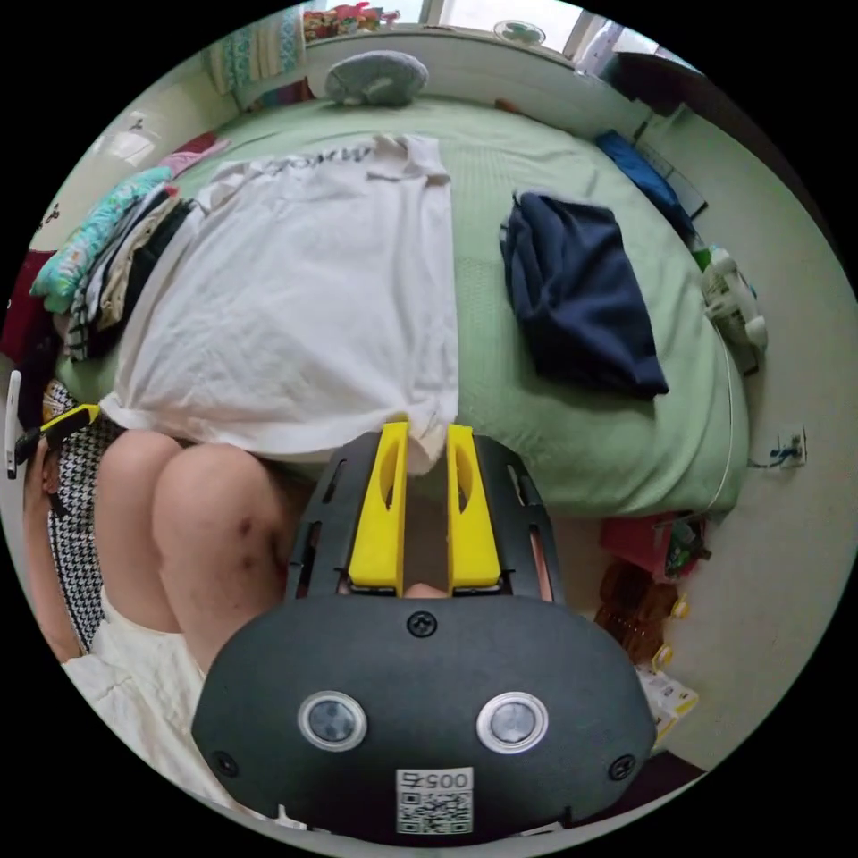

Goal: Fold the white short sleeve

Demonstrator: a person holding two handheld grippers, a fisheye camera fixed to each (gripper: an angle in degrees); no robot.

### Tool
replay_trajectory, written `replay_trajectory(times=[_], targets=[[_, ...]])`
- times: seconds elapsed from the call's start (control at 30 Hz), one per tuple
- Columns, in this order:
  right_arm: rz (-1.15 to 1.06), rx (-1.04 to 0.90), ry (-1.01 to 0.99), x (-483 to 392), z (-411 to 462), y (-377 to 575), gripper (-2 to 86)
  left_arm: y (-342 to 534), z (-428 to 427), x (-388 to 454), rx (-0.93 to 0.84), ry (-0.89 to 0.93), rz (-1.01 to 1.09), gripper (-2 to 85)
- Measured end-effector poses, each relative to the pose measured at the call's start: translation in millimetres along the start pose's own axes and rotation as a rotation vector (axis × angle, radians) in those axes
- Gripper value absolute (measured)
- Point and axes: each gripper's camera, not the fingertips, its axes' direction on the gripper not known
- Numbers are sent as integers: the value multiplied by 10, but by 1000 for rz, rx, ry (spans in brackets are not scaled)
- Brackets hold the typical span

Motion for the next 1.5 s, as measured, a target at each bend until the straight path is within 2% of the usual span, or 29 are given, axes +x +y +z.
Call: replay_trajectory(times=[0.2,0.33,0.47,0.6,0.67,0.97,1.07,1.23,1.33,1.5], targets=[[-85,158,-42,-38,-590,-865,84,-968,-607,561,163,73,143,1],[-112,230,-53,-33,-667,-1384,93,-1550,-600,713,189,83,173,4],[-151,222,-119,-199,-180,-2231,113,-2314,-266,857,192,132,145,18],[-105,189,-98,-379,438,-3089,115,-3029,203,988,145,152,127,44],[-104,167,-111,-469,655,-3445,112,-3276,359,1072,159,113,146,52],[7,20,68,-780,1723,-4796,95,-3873,1052,1286,124,122,168,74],[-14,-30,104,-856,1994,-4895,79,-3930,1073,1337,143,115,197,72],[-63,84,85,-943,1820,-4809,-5,-4016,899,1410,162,123,176,20],[-108,169,48,-952,1510,-4553,-11,-3941,659,1478,190,115,193,8],[-210,301,-39,-1030,997,-3580,-12,-3602,262,1557,223,168,206,0]])
